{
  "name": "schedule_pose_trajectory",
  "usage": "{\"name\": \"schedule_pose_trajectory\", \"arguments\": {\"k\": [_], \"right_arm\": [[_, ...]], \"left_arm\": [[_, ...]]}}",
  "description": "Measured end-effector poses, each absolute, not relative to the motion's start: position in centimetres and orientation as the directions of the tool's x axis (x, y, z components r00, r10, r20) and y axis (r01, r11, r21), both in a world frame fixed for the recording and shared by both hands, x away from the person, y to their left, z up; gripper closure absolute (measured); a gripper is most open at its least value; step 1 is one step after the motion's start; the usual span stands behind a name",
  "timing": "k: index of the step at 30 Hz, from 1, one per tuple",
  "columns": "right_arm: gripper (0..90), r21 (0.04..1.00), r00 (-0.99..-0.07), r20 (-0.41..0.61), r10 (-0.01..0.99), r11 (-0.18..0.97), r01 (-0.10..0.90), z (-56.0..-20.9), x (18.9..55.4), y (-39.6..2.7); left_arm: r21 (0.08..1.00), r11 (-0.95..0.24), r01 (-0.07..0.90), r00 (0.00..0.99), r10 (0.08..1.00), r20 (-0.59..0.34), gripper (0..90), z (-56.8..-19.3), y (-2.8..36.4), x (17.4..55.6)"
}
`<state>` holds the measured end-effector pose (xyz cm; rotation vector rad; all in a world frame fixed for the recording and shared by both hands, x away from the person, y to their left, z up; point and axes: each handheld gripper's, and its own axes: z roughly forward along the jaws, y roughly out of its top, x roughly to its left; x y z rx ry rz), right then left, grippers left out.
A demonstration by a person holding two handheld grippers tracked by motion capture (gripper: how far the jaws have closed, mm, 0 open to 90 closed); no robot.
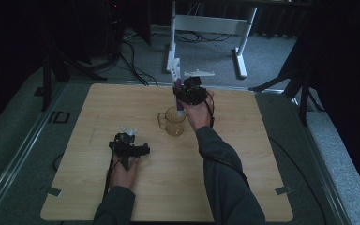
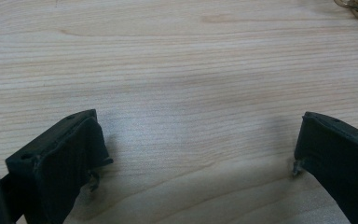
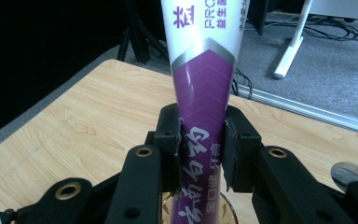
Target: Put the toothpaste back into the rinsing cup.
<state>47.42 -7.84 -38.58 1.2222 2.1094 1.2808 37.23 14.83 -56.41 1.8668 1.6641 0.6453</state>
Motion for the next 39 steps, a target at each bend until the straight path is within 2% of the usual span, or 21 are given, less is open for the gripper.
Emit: {"name": "schedule_pose_trajectory", "arguments": {"k": [39], "right_arm": [[69.6, 0.826, -0.556, 0.059, 0.829, 0.272, 0.493, -41.7, 46.6, -7.0]], "left_arm": [[0.681, -0.081, 0.728, 0.118, 0.993, -0.008, 0.3, -56.4, 14.8, 37.2]]}}
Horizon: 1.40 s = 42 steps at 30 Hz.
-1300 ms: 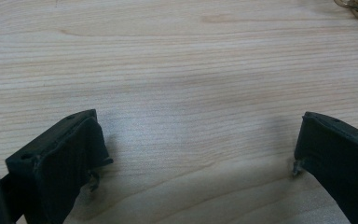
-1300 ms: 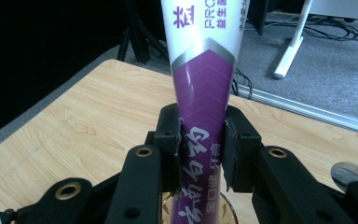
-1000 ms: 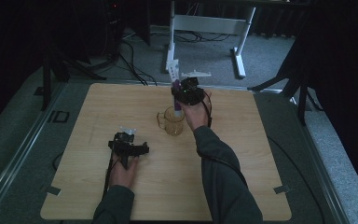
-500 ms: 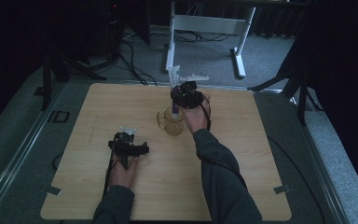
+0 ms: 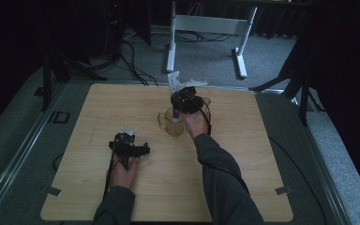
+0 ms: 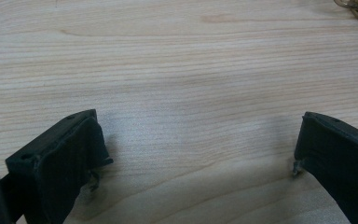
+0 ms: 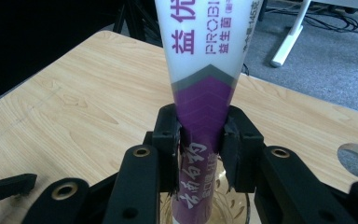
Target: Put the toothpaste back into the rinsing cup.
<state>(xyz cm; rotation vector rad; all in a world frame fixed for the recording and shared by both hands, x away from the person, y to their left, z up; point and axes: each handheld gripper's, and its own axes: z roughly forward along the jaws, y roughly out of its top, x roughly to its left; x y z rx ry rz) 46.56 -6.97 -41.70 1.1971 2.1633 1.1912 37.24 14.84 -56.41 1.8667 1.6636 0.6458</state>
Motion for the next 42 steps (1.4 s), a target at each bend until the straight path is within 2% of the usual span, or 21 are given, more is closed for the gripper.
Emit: {"name": "schedule_pose_trajectory", "arguments": {"k": [35, 38, 42], "right_arm": [[68.8, 0.739, -0.561, 0.043, 0.827, 0.352, 0.574, -46.5, 46.5, -6.8], [67.6, 0.741, -0.561, 0.051, 0.826, 0.345, 0.576, -46.8, 46.4, -6.9], [60.9, 0.746, -0.561, 0.064, 0.825, 0.333, 0.576, -46.7, 46.4, -7.1]], "left_arm": [[0.681, -0.082, 0.728, 0.118, 0.993, -0.007, 0.3, -56.4, 14.8, 37.2], [0.680, -0.082, 0.728, 0.118, 0.993, -0.007, 0.3, -56.4, 14.8, 37.2], [0.681, -0.081, 0.728, 0.117, 0.993, -0.008, 0.3, -56.4, 14.8, 37.2]]}}
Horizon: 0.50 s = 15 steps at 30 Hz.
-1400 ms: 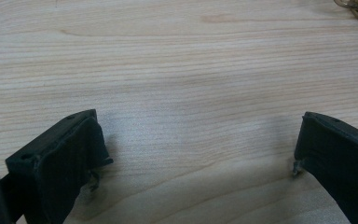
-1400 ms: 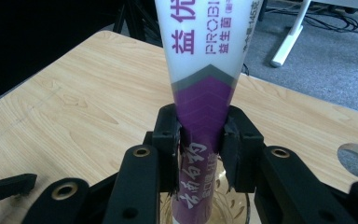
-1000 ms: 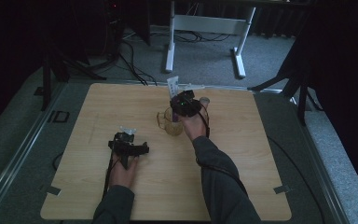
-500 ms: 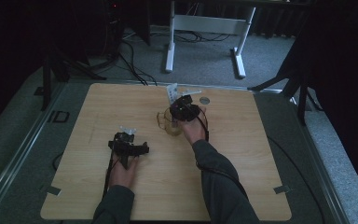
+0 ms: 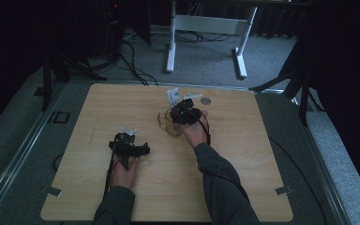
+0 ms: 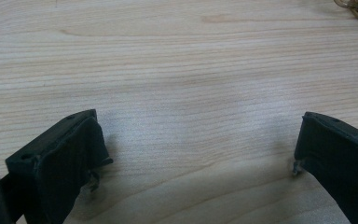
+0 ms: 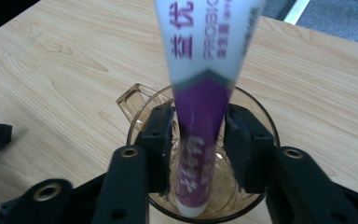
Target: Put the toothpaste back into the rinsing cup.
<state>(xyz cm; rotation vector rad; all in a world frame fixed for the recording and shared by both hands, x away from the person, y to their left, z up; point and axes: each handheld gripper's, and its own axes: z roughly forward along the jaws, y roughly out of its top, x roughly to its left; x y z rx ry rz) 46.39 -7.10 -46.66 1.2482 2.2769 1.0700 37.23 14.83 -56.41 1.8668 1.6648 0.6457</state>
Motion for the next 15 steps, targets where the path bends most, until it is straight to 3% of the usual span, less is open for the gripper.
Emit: {"name": "schedule_pose_trajectory", "arguments": {"k": [9, 15], "right_arm": [[55.2, 0.753, -0.571, 0.054, 0.819, 0.342, 0.562, -46.4, 45.9, -7.7], [53.1, 0.785, -0.554, 0.082, 0.829, 0.289, 0.548, -45.4, 45.0, -9.0]], "left_arm": [[0.681, -0.080, 0.728, 0.117, 0.993, -0.008, 0.3, -56.4, 14.8, 37.2], [0.681, -0.080, 0.728, 0.117, 0.993, -0.008, 0.3, -56.4, 14.8, 37.2]]}}
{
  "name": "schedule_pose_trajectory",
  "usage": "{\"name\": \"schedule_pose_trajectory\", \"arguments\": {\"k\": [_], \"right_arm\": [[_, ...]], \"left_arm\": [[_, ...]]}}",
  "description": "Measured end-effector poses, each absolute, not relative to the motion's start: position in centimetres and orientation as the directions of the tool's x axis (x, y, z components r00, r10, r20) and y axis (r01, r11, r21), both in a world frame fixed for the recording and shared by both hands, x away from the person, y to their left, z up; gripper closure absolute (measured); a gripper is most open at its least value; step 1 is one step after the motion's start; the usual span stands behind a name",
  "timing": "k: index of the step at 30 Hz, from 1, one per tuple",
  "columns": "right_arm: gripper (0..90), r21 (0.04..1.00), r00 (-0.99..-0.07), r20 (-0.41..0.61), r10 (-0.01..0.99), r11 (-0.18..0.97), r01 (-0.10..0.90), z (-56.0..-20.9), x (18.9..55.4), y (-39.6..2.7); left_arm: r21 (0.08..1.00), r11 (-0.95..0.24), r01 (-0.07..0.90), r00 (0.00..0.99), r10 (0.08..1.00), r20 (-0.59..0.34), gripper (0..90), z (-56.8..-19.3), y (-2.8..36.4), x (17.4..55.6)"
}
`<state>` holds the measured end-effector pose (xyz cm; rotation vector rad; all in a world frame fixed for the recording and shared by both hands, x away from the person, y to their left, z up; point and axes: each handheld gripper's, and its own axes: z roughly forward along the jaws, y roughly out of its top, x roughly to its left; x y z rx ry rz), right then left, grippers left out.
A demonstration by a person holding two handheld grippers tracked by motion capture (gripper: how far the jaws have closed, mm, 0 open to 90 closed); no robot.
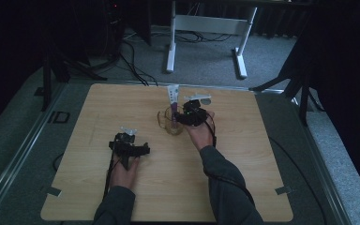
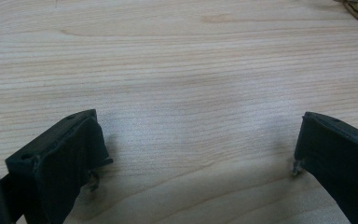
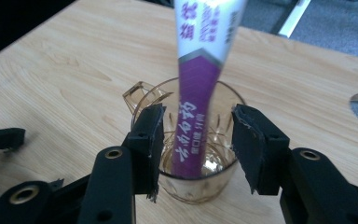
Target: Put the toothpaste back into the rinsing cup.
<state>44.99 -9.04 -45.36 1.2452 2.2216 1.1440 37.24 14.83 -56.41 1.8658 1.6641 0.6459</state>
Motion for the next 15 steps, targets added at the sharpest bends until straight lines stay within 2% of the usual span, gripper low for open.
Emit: {"name": "schedule_pose_trajectory", "arguments": {"k": [8, 15], "right_arm": [[50.7, 0.812, -0.533, 0.101, 0.840, 0.241, 0.532, -44.4, 43.7, -12.4], [49.7, 0.802, -0.474, 0.108, 0.874, 0.206, 0.561, -45.4, 42.9, -17.4]], "left_arm": [[0.681, -0.080, 0.728, 0.117, 0.993, -0.008, 0.3, -56.4, 14.8, 37.2], [0.680, -0.082, 0.729, 0.118, 0.993, -0.007, 0.3, -56.4, 14.8, 37.2]]}}
